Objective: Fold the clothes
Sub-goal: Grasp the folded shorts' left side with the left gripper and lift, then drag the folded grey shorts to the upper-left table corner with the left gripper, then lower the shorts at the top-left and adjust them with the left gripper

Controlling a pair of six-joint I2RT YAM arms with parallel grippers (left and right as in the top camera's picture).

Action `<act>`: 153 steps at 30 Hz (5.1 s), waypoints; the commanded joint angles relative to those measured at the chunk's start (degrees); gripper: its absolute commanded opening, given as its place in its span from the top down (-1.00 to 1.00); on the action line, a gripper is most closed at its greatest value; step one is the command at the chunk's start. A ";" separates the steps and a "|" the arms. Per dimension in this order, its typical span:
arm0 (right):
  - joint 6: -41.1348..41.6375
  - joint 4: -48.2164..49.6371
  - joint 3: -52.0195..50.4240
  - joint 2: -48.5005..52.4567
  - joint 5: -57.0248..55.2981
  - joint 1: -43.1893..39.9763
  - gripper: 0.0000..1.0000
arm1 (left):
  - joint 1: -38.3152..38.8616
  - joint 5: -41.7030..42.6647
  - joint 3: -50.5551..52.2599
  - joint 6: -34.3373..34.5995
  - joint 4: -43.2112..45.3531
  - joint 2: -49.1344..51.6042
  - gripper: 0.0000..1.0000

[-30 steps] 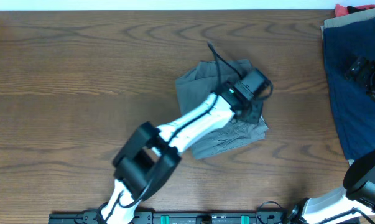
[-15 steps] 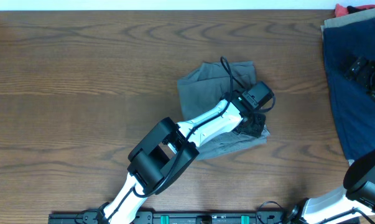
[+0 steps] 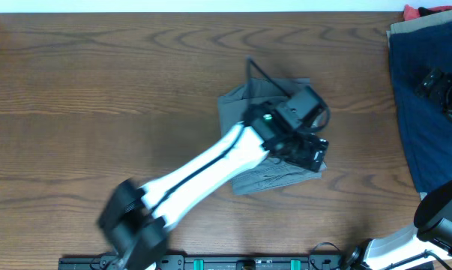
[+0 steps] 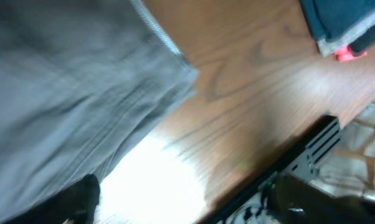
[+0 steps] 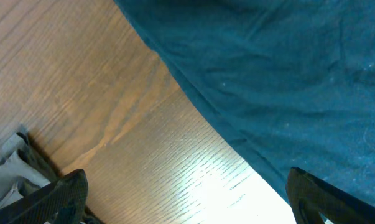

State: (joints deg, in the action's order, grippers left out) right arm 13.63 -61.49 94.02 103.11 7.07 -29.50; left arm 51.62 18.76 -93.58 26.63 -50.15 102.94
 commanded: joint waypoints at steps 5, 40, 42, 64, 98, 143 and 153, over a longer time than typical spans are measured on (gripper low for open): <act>0.70 0.00 0.26 -0.09 0.00 -0.22 -0.98 | -8.50 -15.67 -0.02 2.38 -11.50 -8.31 -0.96; 0.70 0.00 0.26 -0.09 0.00 -0.11 -0.99 | -31.87 16.74 35.78 -7.56 27.06 3.50 -0.96; 0.70 0.02 0.26 -0.09 0.00 -0.11 -0.98 | -31.87 19.15 35.78 -7.54 28.33 4.72 -0.96; 0.70 0.00 0.26 -0.09 0.00 -0.11 -0.98 | -27.87 10.51 35.78 0.17 34.03 5.64 0.46; 0.70 0.00 0.26 -0.09 0.02 -0.11 -0.99 | -95.27 10.21 35.78 15.65 29.75 5.64 0.88; 0.70 0.00 0.26 -0.09 0.00 -0.11 -0.99 | -86.60 0.02 36.35 36.22 48.92 5.77 0.88; 0.70 0.00 0.26 -0.09 0.00 -0.11 -0.98 | -78.31 -0.76 35.34 31.01 69.48 12.66 0.88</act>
State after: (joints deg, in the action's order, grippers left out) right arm 13.65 -61.49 94.02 103.11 7.07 -29.50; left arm -27.64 18.06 -57.30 60.16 17.67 111.98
